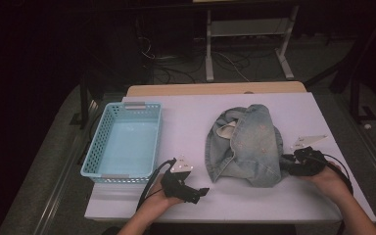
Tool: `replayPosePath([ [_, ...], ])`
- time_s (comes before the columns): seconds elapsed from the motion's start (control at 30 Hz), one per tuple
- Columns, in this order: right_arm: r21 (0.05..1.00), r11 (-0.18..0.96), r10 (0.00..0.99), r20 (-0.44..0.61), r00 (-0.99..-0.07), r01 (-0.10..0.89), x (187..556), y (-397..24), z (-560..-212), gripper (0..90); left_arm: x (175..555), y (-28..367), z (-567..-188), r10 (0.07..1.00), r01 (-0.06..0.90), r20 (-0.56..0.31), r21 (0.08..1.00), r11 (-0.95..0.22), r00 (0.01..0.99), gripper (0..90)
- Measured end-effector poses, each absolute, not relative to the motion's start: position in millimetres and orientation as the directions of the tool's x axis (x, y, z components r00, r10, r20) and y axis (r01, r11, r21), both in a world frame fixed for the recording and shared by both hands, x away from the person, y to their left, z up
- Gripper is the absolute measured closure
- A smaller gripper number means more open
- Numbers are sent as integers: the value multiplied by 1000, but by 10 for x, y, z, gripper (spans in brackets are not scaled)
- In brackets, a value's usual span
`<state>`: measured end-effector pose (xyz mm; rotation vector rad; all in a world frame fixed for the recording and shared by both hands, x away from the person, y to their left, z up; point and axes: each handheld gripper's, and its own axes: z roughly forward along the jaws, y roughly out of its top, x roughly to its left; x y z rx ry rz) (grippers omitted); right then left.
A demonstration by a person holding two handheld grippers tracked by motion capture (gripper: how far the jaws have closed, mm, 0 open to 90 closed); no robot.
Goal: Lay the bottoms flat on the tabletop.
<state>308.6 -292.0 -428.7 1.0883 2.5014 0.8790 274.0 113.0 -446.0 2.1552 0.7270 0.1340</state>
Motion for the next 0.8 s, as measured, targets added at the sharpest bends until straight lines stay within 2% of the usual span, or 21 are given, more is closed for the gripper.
replayPosePath([
  [0.47, 659, 471, 817, -76, -571, 587, 3192, -3208, -4228, 580, 2742, 1125, -4463, 541, 453, -151, 750, -483, 827, 68],
  [0.8, 655, 420, 854, -51, -518, 628, 3310, -3400, -4321, 564, 2740, 1126, -4464, 542, 452, -149, 749, -484, 827, 69],
])
